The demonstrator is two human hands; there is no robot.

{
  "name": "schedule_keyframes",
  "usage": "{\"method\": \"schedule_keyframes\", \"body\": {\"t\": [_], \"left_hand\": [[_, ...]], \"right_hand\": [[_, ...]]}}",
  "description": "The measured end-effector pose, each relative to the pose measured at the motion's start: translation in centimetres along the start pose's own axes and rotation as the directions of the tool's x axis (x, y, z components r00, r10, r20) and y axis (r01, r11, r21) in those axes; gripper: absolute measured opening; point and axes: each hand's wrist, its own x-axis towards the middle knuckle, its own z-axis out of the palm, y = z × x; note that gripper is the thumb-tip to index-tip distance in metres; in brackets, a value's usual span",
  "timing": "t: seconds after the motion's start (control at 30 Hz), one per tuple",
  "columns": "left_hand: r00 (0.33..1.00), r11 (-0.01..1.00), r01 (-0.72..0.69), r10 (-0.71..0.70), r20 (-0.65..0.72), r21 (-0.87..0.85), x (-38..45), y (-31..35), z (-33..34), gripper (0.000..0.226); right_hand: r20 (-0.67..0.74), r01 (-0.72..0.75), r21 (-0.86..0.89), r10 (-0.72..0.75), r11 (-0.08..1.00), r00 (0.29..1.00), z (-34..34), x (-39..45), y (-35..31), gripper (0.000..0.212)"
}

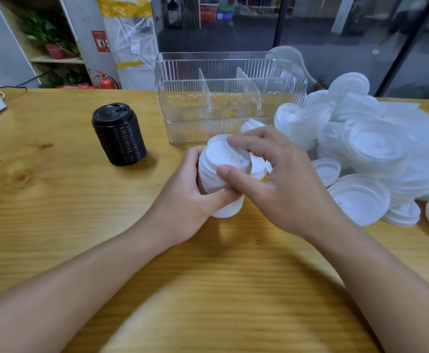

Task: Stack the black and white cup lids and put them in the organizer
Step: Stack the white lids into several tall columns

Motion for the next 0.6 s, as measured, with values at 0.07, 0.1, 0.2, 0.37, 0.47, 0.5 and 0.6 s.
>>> {"method": "schedule_keyframes", "body": {"t": [0.07, 0.1, 0.2, 0.37, 0.47, 0.5, 0.6], "left_hand": [[1.0, 1.0, 0.0, 0.001, -0.008, 0.006, 0.0, -0.18, 0.13, 0.073], [1.0, 1.0, 0.001, -0.001, -0.009, 0.009, 0.0, -0.21, 0.17, 0.072], [1.0, 1.0, 0.009, -0.009, -0.011, 0.014, 0.07, -0.15, 0.18, 0.072], [1.0, 1.0, 0.015, -0.015, -0.008, 0.016, 0.13, -0.1, 0.18, 0.074], [1.0, 1.0, 0.01, -0.009, -0.013, 0.005, -0.01, 0.0, 0.23, 0.074], [1.0, 1.0, 0.006, -0.006, -0.013, 0.0, -0.03, 0.01, 0.29, 0.074], [1.0, 1.0, 0.003, -0.003, -0.006, -0.013, -0.14, -0.05, 0.28, 0.079]], "right_hand": [[0.009, 0.015, -0.016, -0.015, 1.0, 1.0, 0.22, -0.02, 0.0, 0.045], [0.009, 0.017, -0.017, -0.017, 1.0, 1.0, 0.33, -0.04, 0.04, 0.044], [-0.013, 0.026, -0.001, -0.026, 1.0, 1.0, 0.52, -0.05, 0.14, 0.042], [-0.022, 0.021, -0.003, -0.021, 1.0, 1.0, 0.36, -0.05, 0.04, 0.041], [-0.021, 0.012, -0.006, -0.012, 1.0, 1.0, 0.4, -0.09, 0.2, 0.043], [-0.016, 0.011, -0.012, -0.011, 1.0, 1.0, 0.43, -0.1, 0.22, 0.044], [0.03, 0.011, -0.005, -0.01, 1.0, 1.0, 0.19, -0.09, 0.2, 0.048]]}}
